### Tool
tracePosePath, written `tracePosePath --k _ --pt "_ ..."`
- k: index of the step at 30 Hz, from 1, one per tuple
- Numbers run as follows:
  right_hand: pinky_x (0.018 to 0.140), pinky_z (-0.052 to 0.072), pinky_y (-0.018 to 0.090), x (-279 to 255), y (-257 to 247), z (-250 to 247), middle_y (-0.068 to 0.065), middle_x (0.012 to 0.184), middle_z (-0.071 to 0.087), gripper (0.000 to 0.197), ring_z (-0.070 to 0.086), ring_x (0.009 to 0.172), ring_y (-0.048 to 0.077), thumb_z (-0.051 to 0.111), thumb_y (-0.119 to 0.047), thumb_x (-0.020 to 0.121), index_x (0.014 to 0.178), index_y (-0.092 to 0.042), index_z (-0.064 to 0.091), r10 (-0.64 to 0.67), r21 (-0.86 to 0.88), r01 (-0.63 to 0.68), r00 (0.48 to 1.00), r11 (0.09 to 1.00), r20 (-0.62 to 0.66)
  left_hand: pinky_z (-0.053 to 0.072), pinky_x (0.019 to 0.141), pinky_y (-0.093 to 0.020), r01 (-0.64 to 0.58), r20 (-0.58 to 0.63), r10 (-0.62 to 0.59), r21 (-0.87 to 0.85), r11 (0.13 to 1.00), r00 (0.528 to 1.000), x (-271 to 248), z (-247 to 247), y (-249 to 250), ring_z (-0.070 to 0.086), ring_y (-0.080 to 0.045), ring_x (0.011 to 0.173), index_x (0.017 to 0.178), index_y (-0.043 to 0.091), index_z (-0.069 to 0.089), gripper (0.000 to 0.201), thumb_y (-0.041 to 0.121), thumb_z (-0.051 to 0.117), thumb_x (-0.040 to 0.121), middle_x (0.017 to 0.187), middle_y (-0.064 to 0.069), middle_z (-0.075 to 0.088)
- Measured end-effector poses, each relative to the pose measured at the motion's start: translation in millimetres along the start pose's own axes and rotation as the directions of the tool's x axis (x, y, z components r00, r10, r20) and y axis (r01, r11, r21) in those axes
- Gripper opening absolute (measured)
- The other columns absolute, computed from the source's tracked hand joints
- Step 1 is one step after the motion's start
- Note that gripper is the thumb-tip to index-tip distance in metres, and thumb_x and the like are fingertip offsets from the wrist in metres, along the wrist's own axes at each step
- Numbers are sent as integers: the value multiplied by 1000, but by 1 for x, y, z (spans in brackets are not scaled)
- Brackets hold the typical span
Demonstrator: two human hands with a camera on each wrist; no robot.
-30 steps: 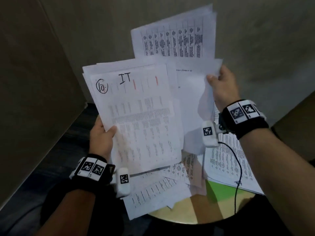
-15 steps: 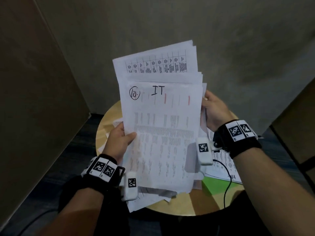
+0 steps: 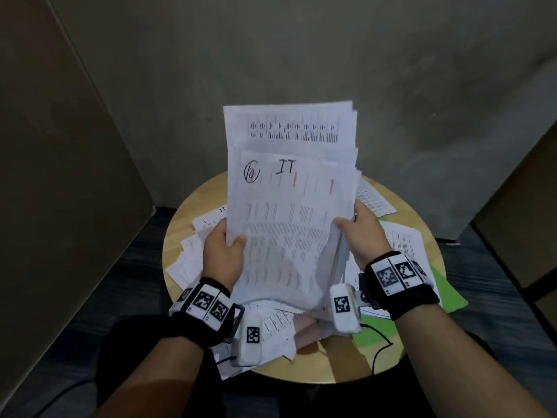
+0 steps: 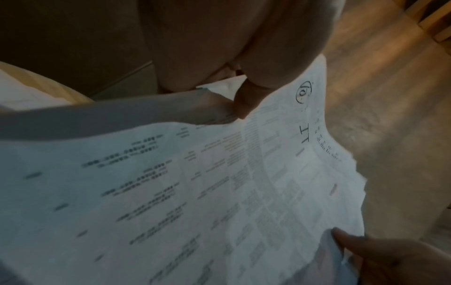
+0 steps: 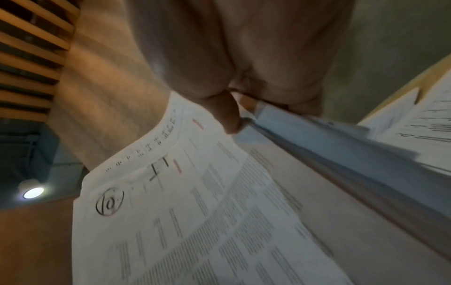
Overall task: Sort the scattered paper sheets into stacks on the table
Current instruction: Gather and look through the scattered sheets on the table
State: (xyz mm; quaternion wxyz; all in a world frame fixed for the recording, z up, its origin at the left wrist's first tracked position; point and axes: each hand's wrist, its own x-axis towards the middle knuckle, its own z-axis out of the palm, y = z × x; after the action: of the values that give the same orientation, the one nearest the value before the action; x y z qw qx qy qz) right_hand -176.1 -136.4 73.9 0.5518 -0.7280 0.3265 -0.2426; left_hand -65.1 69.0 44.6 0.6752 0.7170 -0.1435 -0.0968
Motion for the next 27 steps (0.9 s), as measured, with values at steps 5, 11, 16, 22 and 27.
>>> tracePosePath --k 5,11,16,22,27 --pt "74 50 22 -12 -20 5 -5 104 63 25 60 94 10 51 -2 92 114 -13 51 -142 122 155 983 980 -113 51 94 -38 -117 -58 116 -31 993 992 2 10 18 61 -15 104 110 24 52 29 0 51 93 104 11 63" --pt "89 51 41 -17 13 23 4 110 62 30 61 101 21 60 -8 88 113 -17 45 21 163 -7 996 987 -82 47 100 -44 20 -12 -22 -110 994 1000 -5 8 -8 56 -17 114 118 34 39 41 2 50 95 122 6 58" --pt "81 45 27 -24 18 34 -4 112 59 29 55 105 15 48 -6 96 123 -16 48 10 107 -4 999 994 -49 44 105 -46 28 -61 -31 -53 998 998 2 11 -13 55 -18 115 118 32 40 29 10 40 100 121 5 58" --pt "86 50 31 -14 2 31 -10 108 61 32 59 104 11 47 -4 94 115 -27 48 -77 203 91 994 975 -77 46 95 -35 -61 -90 54 -76 995 994 12 12 4 56 -14 111 113 34 41 25 12 37 102 113 15 58" --pt "86 49 35 -11 35 34 1 118 60 34 57 107 19 47 -4 90 122 -16 45 55 -11 -55 998 998 6 45 99 -39 111 -42 -110 10 994 993 9 13 -22 53 -25 113 118 21 36 23 5 36 100 122 -3 55"
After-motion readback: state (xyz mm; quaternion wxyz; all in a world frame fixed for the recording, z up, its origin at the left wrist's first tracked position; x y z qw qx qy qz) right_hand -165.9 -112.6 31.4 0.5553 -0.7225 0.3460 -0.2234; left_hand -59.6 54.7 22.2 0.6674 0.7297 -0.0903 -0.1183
